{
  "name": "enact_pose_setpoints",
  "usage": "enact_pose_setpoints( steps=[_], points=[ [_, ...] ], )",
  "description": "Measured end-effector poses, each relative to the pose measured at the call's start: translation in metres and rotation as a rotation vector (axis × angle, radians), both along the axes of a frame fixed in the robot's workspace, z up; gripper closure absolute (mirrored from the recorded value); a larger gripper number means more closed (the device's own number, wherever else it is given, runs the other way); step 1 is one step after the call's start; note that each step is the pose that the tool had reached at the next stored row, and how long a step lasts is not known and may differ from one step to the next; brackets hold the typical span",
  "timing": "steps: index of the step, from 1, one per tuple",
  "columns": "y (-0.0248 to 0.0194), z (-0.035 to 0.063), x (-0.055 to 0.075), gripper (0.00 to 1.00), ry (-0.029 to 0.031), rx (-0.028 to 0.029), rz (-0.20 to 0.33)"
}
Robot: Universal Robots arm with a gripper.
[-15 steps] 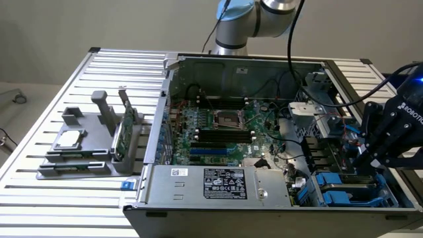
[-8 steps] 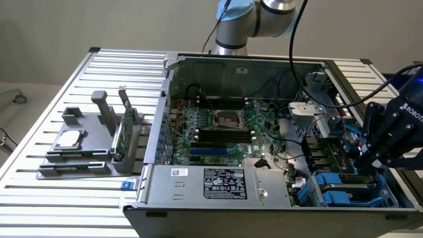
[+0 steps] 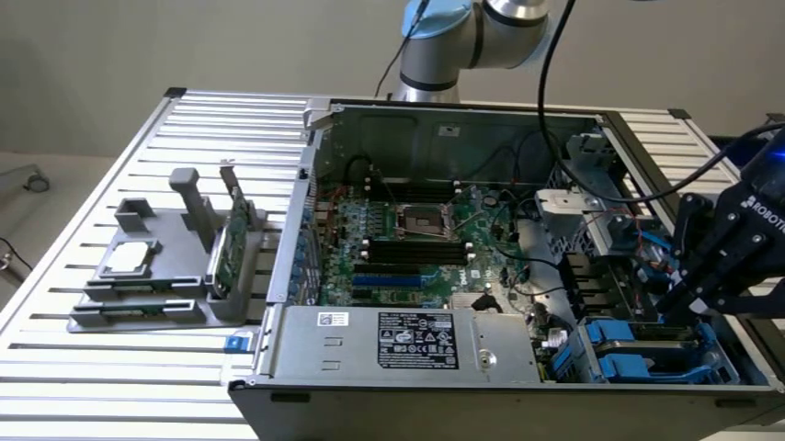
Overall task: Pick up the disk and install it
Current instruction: 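Insert the first disk wire, then insert the second disk wire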
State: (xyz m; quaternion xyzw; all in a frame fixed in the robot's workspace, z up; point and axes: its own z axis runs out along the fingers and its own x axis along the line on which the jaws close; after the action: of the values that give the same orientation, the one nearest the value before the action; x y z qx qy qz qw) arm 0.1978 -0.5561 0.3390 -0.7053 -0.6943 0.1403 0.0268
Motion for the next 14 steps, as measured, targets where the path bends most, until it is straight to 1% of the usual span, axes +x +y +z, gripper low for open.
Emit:
enact_pose_setpoints(
  steps=[7, 14],
  points=[
    [0.0000, -0.0018, 0.0014, 0.84, 0.0119, -0.0001, -0.004],
    [0.0000, -0.0028, 0.0035, 0.84, 0.0178, 0.0000, -0.006]
  ],
)
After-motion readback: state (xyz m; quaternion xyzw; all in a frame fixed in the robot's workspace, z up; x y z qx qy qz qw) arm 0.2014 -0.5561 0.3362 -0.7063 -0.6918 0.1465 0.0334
